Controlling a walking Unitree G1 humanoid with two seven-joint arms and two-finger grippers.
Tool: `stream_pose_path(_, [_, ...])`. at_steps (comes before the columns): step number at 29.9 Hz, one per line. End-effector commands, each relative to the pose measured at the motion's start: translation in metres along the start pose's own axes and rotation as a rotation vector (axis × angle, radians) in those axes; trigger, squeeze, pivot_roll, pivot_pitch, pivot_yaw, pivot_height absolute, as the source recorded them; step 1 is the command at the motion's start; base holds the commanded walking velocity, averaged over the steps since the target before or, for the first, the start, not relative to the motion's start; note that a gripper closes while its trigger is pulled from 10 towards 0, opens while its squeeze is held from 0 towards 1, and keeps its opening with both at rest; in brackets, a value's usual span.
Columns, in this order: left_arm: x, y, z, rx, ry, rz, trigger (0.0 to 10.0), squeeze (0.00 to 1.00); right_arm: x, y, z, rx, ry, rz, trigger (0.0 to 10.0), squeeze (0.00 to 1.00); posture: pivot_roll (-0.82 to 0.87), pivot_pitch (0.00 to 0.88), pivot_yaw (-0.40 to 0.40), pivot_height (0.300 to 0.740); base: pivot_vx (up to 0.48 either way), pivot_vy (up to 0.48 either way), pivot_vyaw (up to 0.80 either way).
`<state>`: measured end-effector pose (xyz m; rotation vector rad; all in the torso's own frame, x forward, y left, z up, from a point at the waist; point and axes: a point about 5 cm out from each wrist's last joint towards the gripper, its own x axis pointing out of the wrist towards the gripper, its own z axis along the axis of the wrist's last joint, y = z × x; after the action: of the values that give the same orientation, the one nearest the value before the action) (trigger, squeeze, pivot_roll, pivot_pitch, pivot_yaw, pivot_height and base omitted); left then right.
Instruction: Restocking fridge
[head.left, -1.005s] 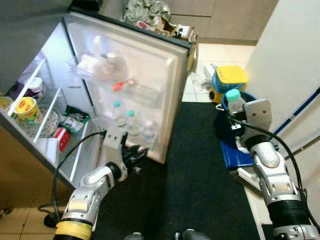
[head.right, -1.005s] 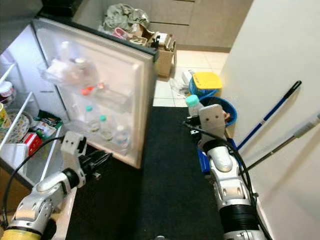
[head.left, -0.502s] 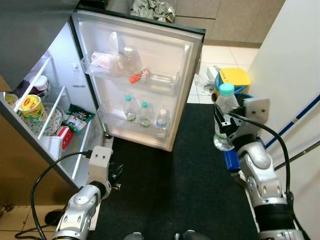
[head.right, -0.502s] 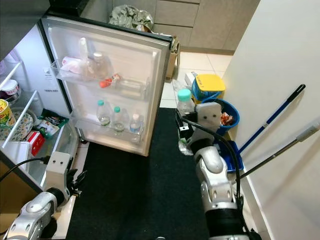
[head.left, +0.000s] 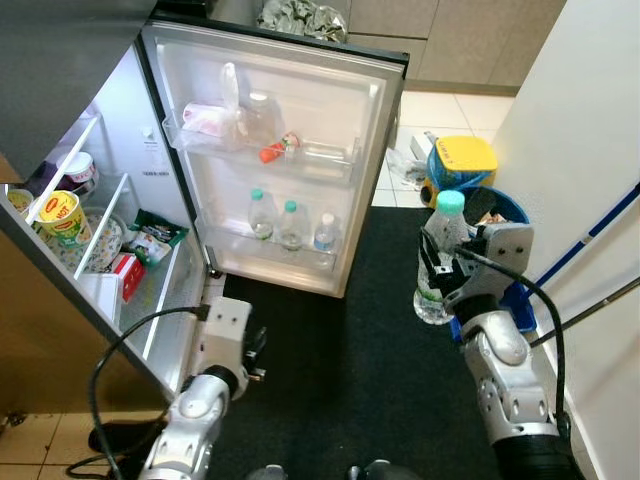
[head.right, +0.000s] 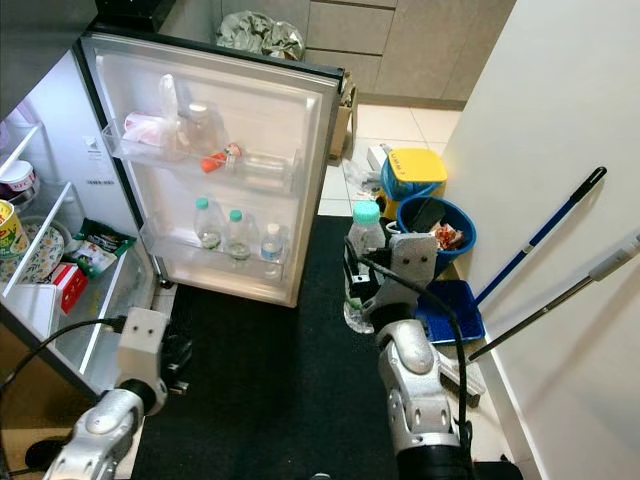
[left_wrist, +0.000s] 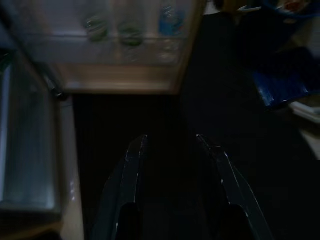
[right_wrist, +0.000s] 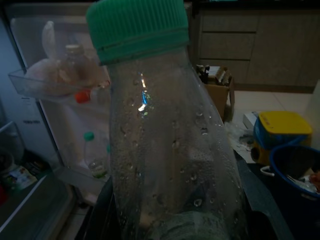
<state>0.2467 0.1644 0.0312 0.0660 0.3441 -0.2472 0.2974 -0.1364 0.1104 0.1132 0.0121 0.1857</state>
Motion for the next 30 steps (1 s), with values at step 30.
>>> stream_pose_path(30, [0.0044, -0.0173, -0.0116, 0.090, 0.007, -0.050, 10.0, 0.00, 0.0001, 0.0057, -0.0028, -0.078, -0.015, 0.040, 10.0, 0.00, -0.03, 0.065, -0.117, 0.740, 0.000, 0.000, 0.00])
